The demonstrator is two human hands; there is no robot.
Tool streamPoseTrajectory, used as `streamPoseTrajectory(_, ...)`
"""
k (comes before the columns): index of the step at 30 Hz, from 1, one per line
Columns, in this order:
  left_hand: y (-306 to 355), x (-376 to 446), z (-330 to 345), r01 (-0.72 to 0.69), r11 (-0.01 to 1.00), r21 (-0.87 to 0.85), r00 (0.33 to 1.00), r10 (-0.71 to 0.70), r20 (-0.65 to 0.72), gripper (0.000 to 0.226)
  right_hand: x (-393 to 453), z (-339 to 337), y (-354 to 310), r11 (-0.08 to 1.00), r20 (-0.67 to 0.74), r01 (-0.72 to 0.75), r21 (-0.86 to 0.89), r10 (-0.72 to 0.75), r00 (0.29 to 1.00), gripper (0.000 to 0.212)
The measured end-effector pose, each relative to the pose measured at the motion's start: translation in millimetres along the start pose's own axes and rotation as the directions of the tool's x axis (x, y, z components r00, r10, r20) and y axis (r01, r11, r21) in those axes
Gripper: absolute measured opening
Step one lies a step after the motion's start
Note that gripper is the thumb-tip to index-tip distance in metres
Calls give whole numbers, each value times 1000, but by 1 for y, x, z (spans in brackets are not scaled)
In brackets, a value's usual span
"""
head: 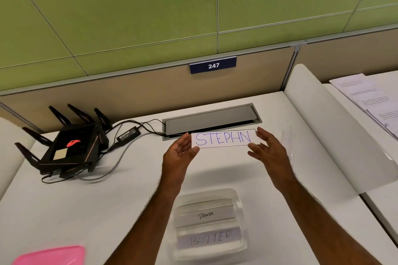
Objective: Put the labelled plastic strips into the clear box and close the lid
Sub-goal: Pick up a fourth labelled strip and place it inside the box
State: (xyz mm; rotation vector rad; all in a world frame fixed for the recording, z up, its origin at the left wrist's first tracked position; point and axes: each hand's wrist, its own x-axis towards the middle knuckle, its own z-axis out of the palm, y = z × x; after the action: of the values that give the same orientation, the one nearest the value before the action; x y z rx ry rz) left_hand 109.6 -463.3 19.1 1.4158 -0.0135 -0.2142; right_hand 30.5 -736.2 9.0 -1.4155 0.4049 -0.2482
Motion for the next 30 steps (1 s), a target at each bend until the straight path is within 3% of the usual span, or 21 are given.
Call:
streamPoseTrajectory(8, 16, -21, -42, 2, 983, 183, 989, -29, 145, 65, -22, 1, -12, 973, 147, 68, -221, -35, 989, 69)
streamPoseTrajectory(12, 19, -35, -62, -51, 959, 278, 985, 2, 173, 70, -32, 11, -16, 972, 202, 96, -213, -52, 978, 67)
streamPoseTrajectory(30, 18, -75, -98, -90, 907, 412, 994, 55, 95, 67, -60, 33, -12, 948, 285, 150, -279, -68, 956, 66)
